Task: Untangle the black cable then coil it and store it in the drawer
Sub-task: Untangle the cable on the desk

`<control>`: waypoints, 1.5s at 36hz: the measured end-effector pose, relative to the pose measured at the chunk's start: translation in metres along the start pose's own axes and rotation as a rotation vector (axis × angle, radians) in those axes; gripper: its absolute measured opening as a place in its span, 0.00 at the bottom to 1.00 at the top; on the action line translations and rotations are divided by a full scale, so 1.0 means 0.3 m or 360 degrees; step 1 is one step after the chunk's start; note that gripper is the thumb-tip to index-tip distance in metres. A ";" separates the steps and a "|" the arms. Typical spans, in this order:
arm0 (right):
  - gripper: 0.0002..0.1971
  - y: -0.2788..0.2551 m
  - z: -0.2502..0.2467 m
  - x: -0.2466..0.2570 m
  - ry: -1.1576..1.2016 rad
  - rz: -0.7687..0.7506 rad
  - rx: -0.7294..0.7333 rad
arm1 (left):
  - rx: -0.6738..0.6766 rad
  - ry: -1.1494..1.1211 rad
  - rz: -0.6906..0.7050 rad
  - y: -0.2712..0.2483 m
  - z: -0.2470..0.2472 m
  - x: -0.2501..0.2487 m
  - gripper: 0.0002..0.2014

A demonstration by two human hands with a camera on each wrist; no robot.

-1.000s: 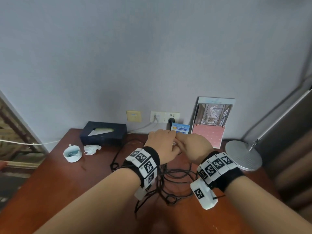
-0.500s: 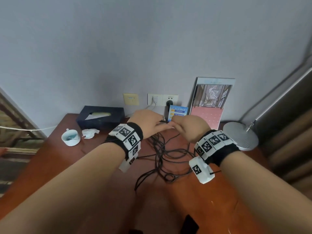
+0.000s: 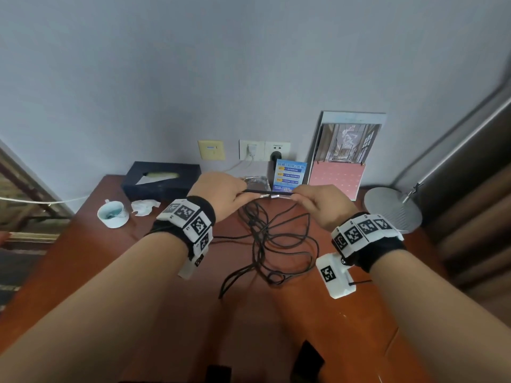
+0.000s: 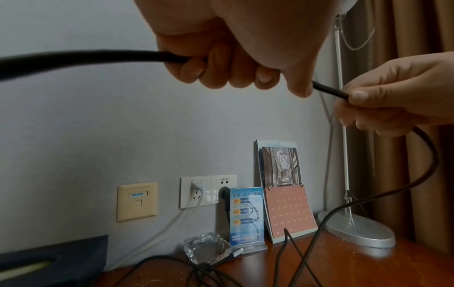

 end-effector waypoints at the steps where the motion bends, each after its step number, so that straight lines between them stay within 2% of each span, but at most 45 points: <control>1: 0.17 0.003 -0.001 0.004 -0.0022 0.0001 -0.0003 | 0.0013 -0.0008 -0.0030 0.000 0.005 0.000 0.25; 5: 0.18 0.017 -0.017 0.024 -0.0024 -0.0017 -0.0080 | 0.0014 0.0012 -0.0248 -0.011 0.002 0.020 0.21; 8: 0.15 0.028 -0.017 0.044 0.0002 -0.0023 -0.0148 | 0.0011 0.0046 -0.0398 -0.008 -0.023 0.018 0.21; 11: 0.14 0.040 -0.002 0.077 0.0028 -0.0045 -0.0179 | 0.0023 -0.0171 -0.0324 0.017 -0.032 -0.042 0.15; 14: 0.15 0.042 0.008 0.122 0.0051 -0.0145 -0.0208 | 0.0047 -0.0408 -0.0140 0.036 -0.041 -0.127 0.08; 17: 0.16 0.053 0.014 0.121 0.0093 -0.0079 -0.0192 | 0.0027 -0.0494 -0.0147 0.035 -0.051 -0.148 0.02; 20: 0.19 0.064 0.012 0.115 0.0107 -0.0039 -0.0184 | -0.0095 -0.0490 -0.0146 0.028 -0.070 -0.129 0.06; 25: 0.16 0.068 0.004 0.132 0.0101 -0.0065 -0.0112 | -0.0335 -0.0387 -0.0077 0.008 -0.111 -0.104 0.16; 27: 0.18 0.067 -0.005 0.137 0.0139 -0.0089 -0.0109 | -0.0388 -0.0424 -0.0090 -0.002 -0.114 -0.090 0.17; 30: 0.14 0.059 -0.023 0.142 0.0258 -0.0122 -0.0120 | -0.0410 -0.0507 -0.0109 -0.010 -0.110 -0.070 0.19; 36: 0.12 0.025 -0.041 0.123 0.0315 -0.0113 -0.0143 | -0.0298 -0.0352 -0.0111 -0.013 -0.105 -0.058 0.32; 40: 0.12 0.000 -0.059 0.087 0.0236 -0.0036 -0.0088 | -0.0155 -0.0330 -0.0132 -0.031 -0.072 -0.018 0.27; 46: 0.14 0.003 -0.054 0.092 0.0101 -0.0035 -0.0136 | -0.0120 -0.0371 -0.0191 -0.032 -0.063 -0.008 0.24; 50: 0.14 0.018 -0.045 0.086 0.0040 0.0018 -0.0205 | -0.0164 -0.0535 -0.0343 -0.030 -0.053 0.009 0.19; 54: 0.14 0.048 -0.023 0.139 0.0034 -0.0029 -0.0233 | -0.0163 -0.0836 -0.0339 -0.004 -0.058 -0.070 0.15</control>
Point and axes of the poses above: each hand's wrist, its own y-axis towards the middle knuckle, its own z-axis out of the palm, x = y × z, the point moved 9 cm from there along y, towards the middle knuckle, and after that the axes turned 12 degrees about y, right-handed, at the moved point
